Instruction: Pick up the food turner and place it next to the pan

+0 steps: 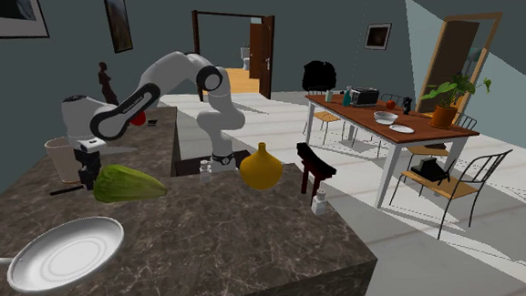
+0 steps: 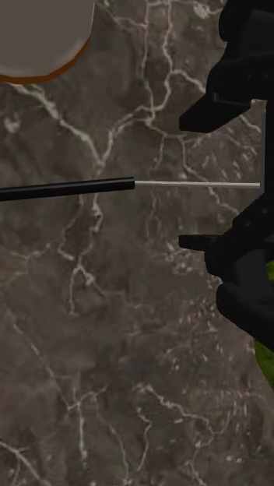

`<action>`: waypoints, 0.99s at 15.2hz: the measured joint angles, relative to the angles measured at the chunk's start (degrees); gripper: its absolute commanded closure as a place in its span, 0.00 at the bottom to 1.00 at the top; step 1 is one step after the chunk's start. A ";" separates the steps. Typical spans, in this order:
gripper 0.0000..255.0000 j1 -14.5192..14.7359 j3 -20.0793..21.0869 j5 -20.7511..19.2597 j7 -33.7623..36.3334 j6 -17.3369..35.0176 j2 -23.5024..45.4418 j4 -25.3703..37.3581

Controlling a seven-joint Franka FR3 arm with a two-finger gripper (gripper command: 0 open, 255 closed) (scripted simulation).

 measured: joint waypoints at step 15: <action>0.00 3.44 -3.66 -5.20 3.32 -5.36 -4.77 2.22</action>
